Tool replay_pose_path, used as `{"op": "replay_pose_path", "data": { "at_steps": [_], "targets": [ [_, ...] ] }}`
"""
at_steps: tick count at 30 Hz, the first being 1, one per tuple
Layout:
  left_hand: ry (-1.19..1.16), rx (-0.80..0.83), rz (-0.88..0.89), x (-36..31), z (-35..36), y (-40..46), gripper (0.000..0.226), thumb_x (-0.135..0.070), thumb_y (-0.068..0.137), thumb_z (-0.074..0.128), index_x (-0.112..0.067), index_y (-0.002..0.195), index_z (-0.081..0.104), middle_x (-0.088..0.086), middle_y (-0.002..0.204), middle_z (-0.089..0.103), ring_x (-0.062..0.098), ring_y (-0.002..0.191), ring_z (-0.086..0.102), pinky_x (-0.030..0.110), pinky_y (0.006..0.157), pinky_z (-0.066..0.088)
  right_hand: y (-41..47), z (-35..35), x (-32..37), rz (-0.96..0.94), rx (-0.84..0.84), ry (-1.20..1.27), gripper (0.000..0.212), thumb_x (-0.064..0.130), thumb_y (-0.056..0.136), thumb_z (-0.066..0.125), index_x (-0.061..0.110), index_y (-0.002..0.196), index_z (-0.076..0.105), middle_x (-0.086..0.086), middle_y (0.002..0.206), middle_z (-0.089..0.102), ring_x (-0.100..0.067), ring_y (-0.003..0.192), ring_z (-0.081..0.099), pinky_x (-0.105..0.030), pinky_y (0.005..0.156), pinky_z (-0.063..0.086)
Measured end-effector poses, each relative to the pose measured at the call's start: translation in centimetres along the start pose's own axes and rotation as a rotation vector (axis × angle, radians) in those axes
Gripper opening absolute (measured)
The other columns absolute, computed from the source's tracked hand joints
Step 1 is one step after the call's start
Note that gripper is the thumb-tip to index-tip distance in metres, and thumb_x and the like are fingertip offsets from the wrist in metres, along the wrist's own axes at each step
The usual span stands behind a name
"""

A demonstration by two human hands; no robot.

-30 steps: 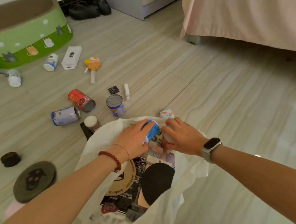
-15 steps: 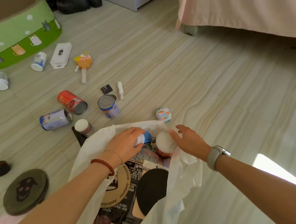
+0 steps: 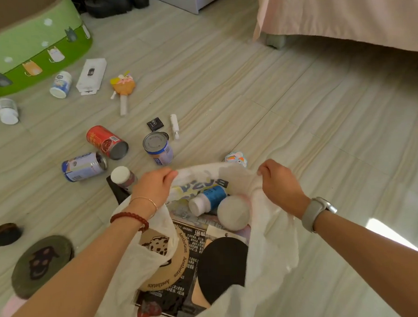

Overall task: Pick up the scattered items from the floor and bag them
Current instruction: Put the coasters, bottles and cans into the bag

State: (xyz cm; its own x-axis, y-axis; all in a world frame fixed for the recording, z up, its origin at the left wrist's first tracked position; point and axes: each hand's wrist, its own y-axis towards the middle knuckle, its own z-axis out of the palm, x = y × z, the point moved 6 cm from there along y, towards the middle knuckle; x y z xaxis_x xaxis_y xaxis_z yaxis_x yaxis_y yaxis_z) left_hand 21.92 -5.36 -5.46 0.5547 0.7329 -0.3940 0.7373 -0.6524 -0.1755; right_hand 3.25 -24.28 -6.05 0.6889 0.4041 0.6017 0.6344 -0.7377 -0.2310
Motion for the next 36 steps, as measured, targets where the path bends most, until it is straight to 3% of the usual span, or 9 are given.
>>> {"op": "replay_pose_path", "data": {
  "at_steps": [10, 13, 16, 20, 23, 26, 28, 31, 36],
  "targets": [
    [-0.209, -0.496, 0.019, -2.0, -5.8, -0.1, 0.029, -0.021, 0.095, 0.041, 0.0, 0.092, 0.06, 0.022, 0.088, 0.065, 0.037, 0.08, 0.058, 0.036, 0.062, 0.038, -1.9, -5.2, 3.7, -0.282, -0.41, 0.13, 0.019, 0.007, 0.095, 0.037, 0.004, 0.089, 0.055, -0.003, 0.089, 0.054, -0.021, 0.075, 0.049, -0.036, 0.072, 0.042],
    [-0.067, -0.376, 0.017, -1.2, -4.6, 0.3, 0.028, -0.024, 0.094, 0.041, -0.004, 0.097, 0.061, 0.02, 0.096, 0.063, 0.038, 0.086, 0.057, 0.039, 0.066, 0.04, -1.4, -4.4, 3.6, -0.249, -0.305, 0.042, 0.019, 0.012, 0.095, 0.039, 0.006, 0.091, 0.057, -0.008, 0.093, 0.061, -0.027, 0.079, 0.055, -0.038, 0.074, 0.044],
    [0.08, -0.306, 0.091, -1.4, -4.2, -0.6, 0.035, -0.03, 0.092, 0.041, -0.011, 0.116, 0.057, 0.018, 0.117, 0.057, 0.038, 0.105, 0.052, 0.047, 0.088, 0.04, -2.0, -3.1, 4.9, -0.308, -0.201, -0.084, 0.023, 0.019, 0.093, 0.04, 0.01, 0.097, 0.061, -0.009, 0.096, 0.063, -0.031, 0.084, 0.06, -0.04, 0.075, 0.048],
    [0.432, -0.383, 0.369, -2.5, -3.8, -4.3, 0.051, -0.044, 0.085, 0.033, -0.021, 0.129, 0.045, 0.01, 0.136, 0.049, 0.03, 0.128, 0.034, 0.06, 0.106, 0.018, -3.5, -1.9, 7.2, -0.488, -0.168, -0.32, 0.048, 0.033, 0.088, 0.033, 0.011, 0.128, 0.05, -0.014, 0.12, 0.058, -0.033, 0.109, 0.054, -0.044, 0.092, 0.041],
    [0.537, -0.214, 0.313, -1.1, -2.1, -5.0, 0.066, -0.059, 0.083, 0.025, -0.027, 0.14, 0.025, 0.009, 0.149, 0.032, 0.033, 0.136, 0.03, 0.063, 0.105, 0.021, -3.2, 0.1, 8.0, -0.491, -0.052, -0.465, 0.058, 0.038, 0.094, 0.036, 0.016, 0.144, 0.019, -0.013, 0.151, 0.025, -0.031, 0.133, 0.032, -0.046, 0.105, 0.03],
    [0.502, 0.018, 0.152, 1.1, -0.9, -3.5, 0.075, -0.063, 0.085, 0.028, -0.028, 0.144, -0.002, 0.007, 0.156, 0.005, 0.033, 0.136, 0.025, 0.051, 0.105, 0.029, -1.5, 2.0, 7.4, -0.386, 0.057, -0.567, 0.071, 0.041, 0.093, 0.04, 0.016, 0.146, 0.0, -0.014, 0.156, -0.001, -0.033, 0.133, 0.028, -0.045, 0.102, 0.035],
    [0.418, 0.184, 0.159, 1.4, 0.2, -3.2, 0.07, -0.05, 0.091, 0.036, -0.025, 0.145, 0.0, 0.01, 0.152, 0.022, 0.032, 0.124, 0.039, 0.043, 0.096, 0.038, -0.9, 3.4, 6.9, -0.357, 0.177, -0.581, 0.063, 0.035, 0.095, 0.04, 0.013, 0.145, 0.008, -0.019, 0.151, 0.018, -0.036, 0.123, 0.041, -0.045, 0.092, 0.043],
    [0.191, 0.323, 0.186, 2.0, 1.5, -5.1, 0.047, -0.034, 0.096, 0.035, -0.025, 0.142, 0.026, 0.009, 0.132, 0.052, 0.025, 0.114, 0.052, 0.035, 0.091, 0.042, -2.7, 5.8, 6.5, -0.453, 0.461, -0.519, 0.039, 0.027, 0.098, 0.032, 0.018, 0.136, 0.037, -0.013, 0.127, 0.053, -0.032, 0.11, 0.053, -0.041, 0.088, 0.045],
    [0.136, 0.26, 0.208, 4.4, 2.0, -8.3, 0.033, -0.035, 0.095, 0.037, -0.036, 0.126, 0.05, -0.003, 0.111, 0.067, 0.018, 0.099, 0.06, 0.03, 0.081, 0.046, -6.7, 7.1, 6.2, -0.631, 0.618, -0.456, 0.032, 0.021, 0.097, 0.04, 0.014, 0.126, 0.051, -0.008, 0.117, 0.057, -0.024, 0.106, 0.053, -0.031, 0.089, 0.04]
  ]
}}
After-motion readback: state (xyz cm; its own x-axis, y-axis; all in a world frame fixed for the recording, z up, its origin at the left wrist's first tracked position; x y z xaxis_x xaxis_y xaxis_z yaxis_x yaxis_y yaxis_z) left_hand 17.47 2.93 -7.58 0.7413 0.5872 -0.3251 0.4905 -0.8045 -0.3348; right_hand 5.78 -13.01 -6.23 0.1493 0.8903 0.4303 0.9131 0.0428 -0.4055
